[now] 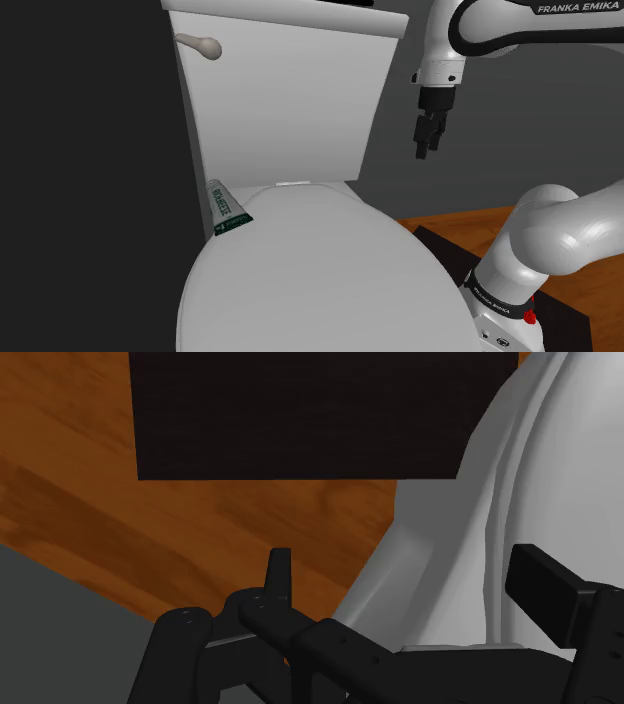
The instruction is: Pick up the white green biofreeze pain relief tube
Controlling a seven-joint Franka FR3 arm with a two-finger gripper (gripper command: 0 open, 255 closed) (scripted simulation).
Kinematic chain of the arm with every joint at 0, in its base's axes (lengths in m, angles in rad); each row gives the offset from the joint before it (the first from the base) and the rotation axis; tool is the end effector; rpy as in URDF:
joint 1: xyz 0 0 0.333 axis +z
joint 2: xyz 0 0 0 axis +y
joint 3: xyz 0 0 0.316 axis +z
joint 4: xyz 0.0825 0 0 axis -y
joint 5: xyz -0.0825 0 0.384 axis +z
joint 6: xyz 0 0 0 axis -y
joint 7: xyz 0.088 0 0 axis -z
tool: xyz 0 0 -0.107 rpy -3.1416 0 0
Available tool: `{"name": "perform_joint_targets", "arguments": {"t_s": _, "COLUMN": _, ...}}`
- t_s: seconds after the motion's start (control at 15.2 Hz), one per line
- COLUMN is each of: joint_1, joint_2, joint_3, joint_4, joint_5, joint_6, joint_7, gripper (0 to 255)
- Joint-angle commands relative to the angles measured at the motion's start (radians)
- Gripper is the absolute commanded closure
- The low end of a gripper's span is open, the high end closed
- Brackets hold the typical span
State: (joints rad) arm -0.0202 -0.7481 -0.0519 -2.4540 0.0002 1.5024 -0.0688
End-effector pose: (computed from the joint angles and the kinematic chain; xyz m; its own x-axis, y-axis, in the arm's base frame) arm 0.3009 -0.0244 0.5279 0.9797 0.0188 -0.1997 0.0092 -0.9987 -0.0493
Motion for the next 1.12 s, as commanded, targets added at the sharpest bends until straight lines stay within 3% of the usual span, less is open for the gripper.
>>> {"name": "perform_joint_targets", "arguments": {"t_s": 0.0, "joint_1": 0.0, "joint_2": 0.0, "joint_3": 0.0, "joint_4": 0.0, "joint_5": 0.0, "joint_6": 0.0, "joint_7": 0.0, "gripper": 0}}
{"name": "perform_joint_targets", "arguments": {"t_s": 0.59, "joint_1": 0.061, "joint_2": 0.079, "joint_3": 0.208, "joint_4": -0.01, "joint_5": 0.144, "joint_6": 0.199, "joint_7": 0.272, "gripper": 0}}
{"name": "perform_joint_targets", "arguments": {"t_s": 1.06, "joint_1": 0.078, "joint_2": 0.227, "joint_3": 0.372, "joint_4": 0.063, "joint_5": 0.186, "joint_6": 0.362, "joint_7": 0.484, "gripper": 0}}
